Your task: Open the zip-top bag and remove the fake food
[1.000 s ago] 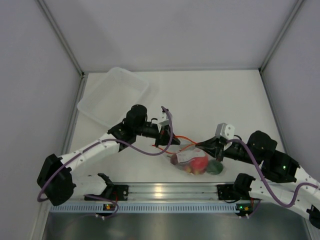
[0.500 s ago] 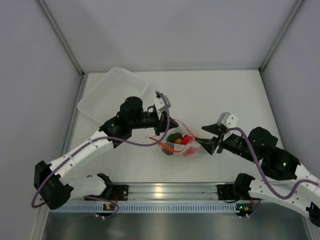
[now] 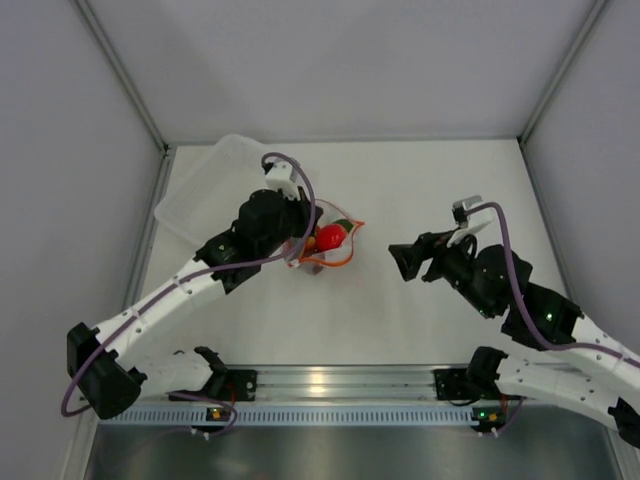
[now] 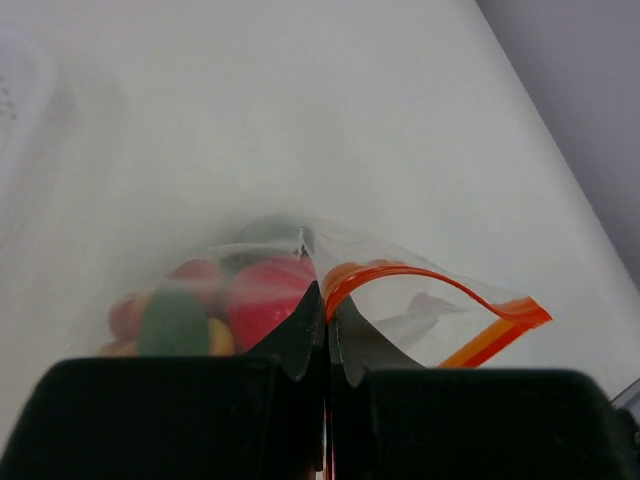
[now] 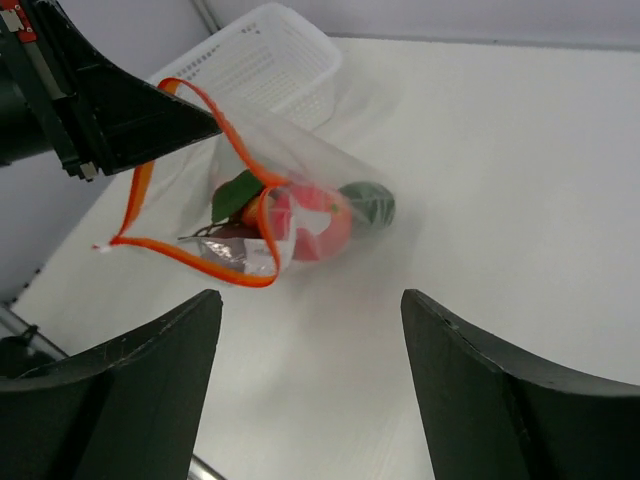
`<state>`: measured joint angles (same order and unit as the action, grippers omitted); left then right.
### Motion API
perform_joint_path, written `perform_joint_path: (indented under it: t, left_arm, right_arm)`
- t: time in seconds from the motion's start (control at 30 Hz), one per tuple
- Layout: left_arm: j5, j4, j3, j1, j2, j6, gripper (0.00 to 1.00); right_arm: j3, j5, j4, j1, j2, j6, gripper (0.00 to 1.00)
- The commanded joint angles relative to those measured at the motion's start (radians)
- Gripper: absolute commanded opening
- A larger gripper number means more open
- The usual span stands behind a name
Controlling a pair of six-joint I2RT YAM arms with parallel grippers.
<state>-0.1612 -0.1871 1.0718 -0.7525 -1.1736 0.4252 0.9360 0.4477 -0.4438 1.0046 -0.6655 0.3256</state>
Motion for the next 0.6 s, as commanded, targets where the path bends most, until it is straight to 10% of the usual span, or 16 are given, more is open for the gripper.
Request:
perform_joint_path:
  t: [0.0,0.57]
  left_arm:
    - [-0.172,0.103,-0.041,-0.004,0.023,0.237,0.0]
    - [-0.35,0.367,-0.253,-0.123,-0.001,0.523,0.0]
  right_arm:
    - [-0.077,-0.004,0.126,-0.012,0.013,0.255,0.73]
    - [-0.246,-0.135,0.516,-0.092,-0.373,0.515,0.63]
